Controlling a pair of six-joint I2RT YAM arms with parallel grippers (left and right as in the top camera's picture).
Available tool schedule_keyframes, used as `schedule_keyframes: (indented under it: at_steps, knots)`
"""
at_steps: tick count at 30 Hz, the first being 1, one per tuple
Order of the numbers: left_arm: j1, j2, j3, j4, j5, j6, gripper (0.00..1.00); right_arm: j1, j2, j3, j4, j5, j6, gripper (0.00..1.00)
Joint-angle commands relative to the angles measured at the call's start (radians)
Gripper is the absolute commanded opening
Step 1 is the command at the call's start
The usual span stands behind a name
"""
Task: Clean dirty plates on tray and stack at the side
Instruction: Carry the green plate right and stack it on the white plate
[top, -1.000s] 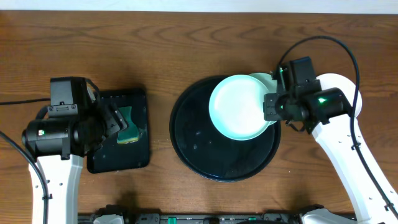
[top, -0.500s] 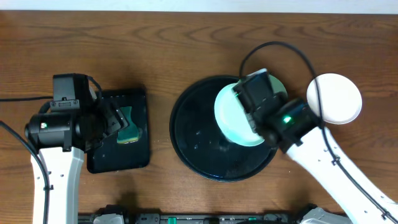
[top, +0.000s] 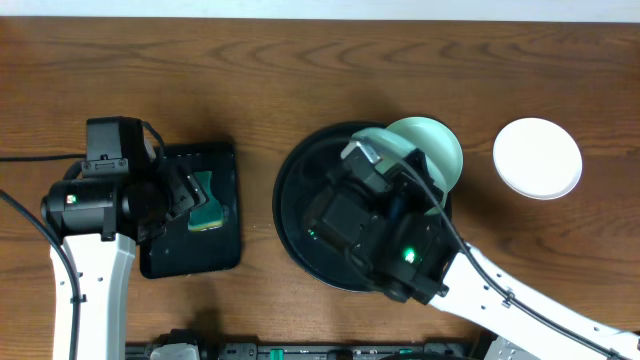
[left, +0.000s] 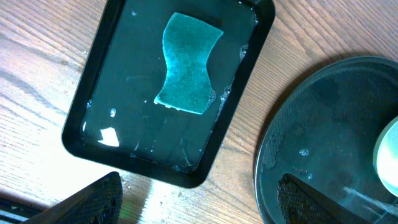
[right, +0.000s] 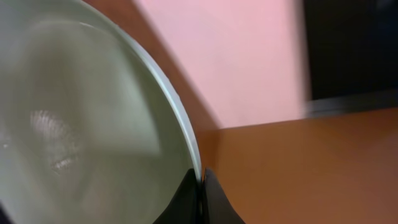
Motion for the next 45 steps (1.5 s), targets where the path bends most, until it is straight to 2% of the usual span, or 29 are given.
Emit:
schedule_keyframes:
  at_steps: [1,3,8,20,24,26,28,30,33,36,38,39,40,45]
  knots:
    - [-0.002,0.005,-0.013,-0.002,0.0,0.013,0.8,0.044,0.003,0.018,0.077,0.266,-0.198,0.01]
    - [-0.002,0.005,-0.016,-0.002,0.0,0.013,0.8,0.063,0.005,0.018,0.161,0.292,-0.309,0.01]
    - [-0.002,0.006,-0.017,-0.002,-0.01,0.013,0.8,0.105,0.006,0.018,0.296,0.325,-0.48,0.01]
    - [-0.002,0.006,-0.017,-0.002,-0.01,0.013,0.8,0.114,0.006,0.018,0.319,0.297,-0.484,0.01]
    - [-0.002,0.006,-0.017,-0.002,-0.01,0.013,0.8,0.11,0.006,0.018,0.315,0.106,-0.343,0.01]
    - [-0.002,0.006,-0.017,-0.002,-0.01,0.013,0.8,0.097,0.006,0.018,0.291,-0.086,-0.206,0.01]
    - [-0.002,0.006,-0.017,-0.002,-0.01,0.013,0.8,0.061,0.006,0.017,0.259,-0.37,-0.036,0.01]
    - [-0.002,0.006,-0.017,-0.003,-0.01,0.013,0.8,-0.009,0.007,0.006,0.261,-0.631,0.15,0.01]
    - [-0.002,0.006,-0.017,-0.003,-0.01,0.013,0.8,-0.136,0.007,-0.04,0.298,-0.808,0.362,0.01]
    - [-0.002,0.006,-0.017,-0.003,-0.01,0.013,0.8,-0.279,0.007,-0.105,0.352,-0.894,0.438,0.01]
    - [-0.002,0.006,-0.017,-0.003,-0.01,0.013,0.8,-0.49,0.007,-0.132,0.375,-1.156,0.486,0.01]
    - [-0.002,0.006,-0.017,-0.003,-0.01,0.013,0.8,-0.539,0.007,-0.132,0.378,-1.206,0.504,0.02]
    - [-0.002,0.006,-0.017,-0.002,-0.01,0.013,0.8,-0.672,0.007,-0.132,0.396,-1.334,0.541,0.02]
    - [-0.002,0.006,-0.017,-0.003,-0.01,0.014,0.81,-0.997,0.007,-0.132,0.43,-1.554,0.626,0.02]
